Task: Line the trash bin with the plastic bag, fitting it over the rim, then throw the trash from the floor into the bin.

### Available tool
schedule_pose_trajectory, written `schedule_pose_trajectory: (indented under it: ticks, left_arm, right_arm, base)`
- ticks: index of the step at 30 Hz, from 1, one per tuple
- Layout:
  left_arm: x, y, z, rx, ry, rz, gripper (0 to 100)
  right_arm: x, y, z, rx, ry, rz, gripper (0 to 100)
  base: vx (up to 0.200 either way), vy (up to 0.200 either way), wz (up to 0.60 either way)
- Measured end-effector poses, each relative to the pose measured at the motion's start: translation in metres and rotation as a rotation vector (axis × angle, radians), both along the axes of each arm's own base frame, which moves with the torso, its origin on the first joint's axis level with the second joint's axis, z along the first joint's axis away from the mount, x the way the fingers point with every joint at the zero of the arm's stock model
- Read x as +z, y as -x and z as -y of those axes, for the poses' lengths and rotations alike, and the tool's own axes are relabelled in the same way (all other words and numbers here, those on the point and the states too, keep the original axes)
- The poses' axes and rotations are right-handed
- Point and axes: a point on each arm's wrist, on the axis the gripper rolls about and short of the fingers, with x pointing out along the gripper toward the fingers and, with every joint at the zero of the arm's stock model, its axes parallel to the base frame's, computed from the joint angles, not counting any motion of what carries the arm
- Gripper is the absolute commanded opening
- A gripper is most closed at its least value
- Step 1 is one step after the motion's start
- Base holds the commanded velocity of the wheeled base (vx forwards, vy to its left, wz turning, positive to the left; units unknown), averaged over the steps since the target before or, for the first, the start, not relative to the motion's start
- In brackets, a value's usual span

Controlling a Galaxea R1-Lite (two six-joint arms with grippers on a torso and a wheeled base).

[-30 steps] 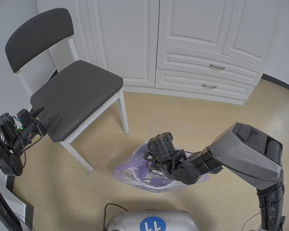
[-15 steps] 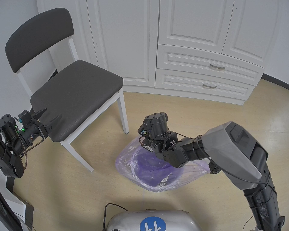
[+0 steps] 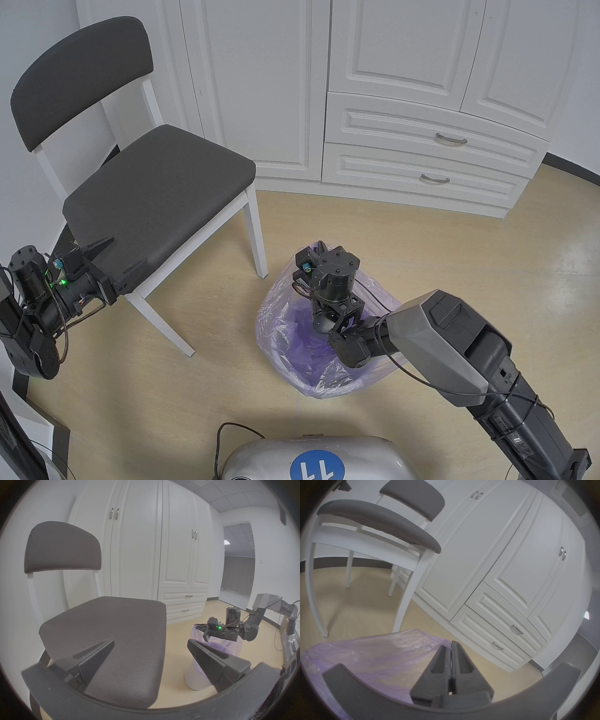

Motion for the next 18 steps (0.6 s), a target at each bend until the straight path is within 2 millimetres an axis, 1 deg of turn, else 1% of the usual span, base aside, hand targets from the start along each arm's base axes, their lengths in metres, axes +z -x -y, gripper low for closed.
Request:
schedule_pose_trajectory:
  ticks: [4,7,8,12,16,18]
  left_arm:
    - [-0.007,0.0,0.006,-0.017,-0.009,-0.022,100]
    - [-0.011,0.002,0.009,-0.027,-0.007,-0.038,100]
    - [-0.012,0.002,0.01,-0.03,-0.007,-0.043,100]
    - [-0.015,0.003,0.013,-0.041,-0.007,-0.055,100]
    - [-0.017,0.004,0.017,-0.052,-0.005,-0.065,100]
    - [-0.018,0.005,0.019,-0.059,-0.005,-0.071,100]
  right_arm:
    - [-0.012,-0.004,-0.001,-0.008,-0.006,0.009,0]
    - [-0.014,-0.005,0.0,-0.012,-0.005,0.007,0]
    - [-0.013,-0.005,-0.001,-0.009,-0.006,0.006,100]
    - [-0.006,0.002,-0.007,0.013,-0.013,0.006,100]
    - [-0.003,0.01,-0.006,0.031,0.008,-0.025,100]
    - [-0.004,0.017,-0.005,0.058,0.029,-0.051,100]
  base:
    - [0.0,0.0,0.0]
    - [0.0,0.0,0.0]
    - [0.0,0.0,0.0]
    - [0.0,0.0,0.0]
    - [0.0,0.0,0.0]
    - [0.0,0.0,0.0]
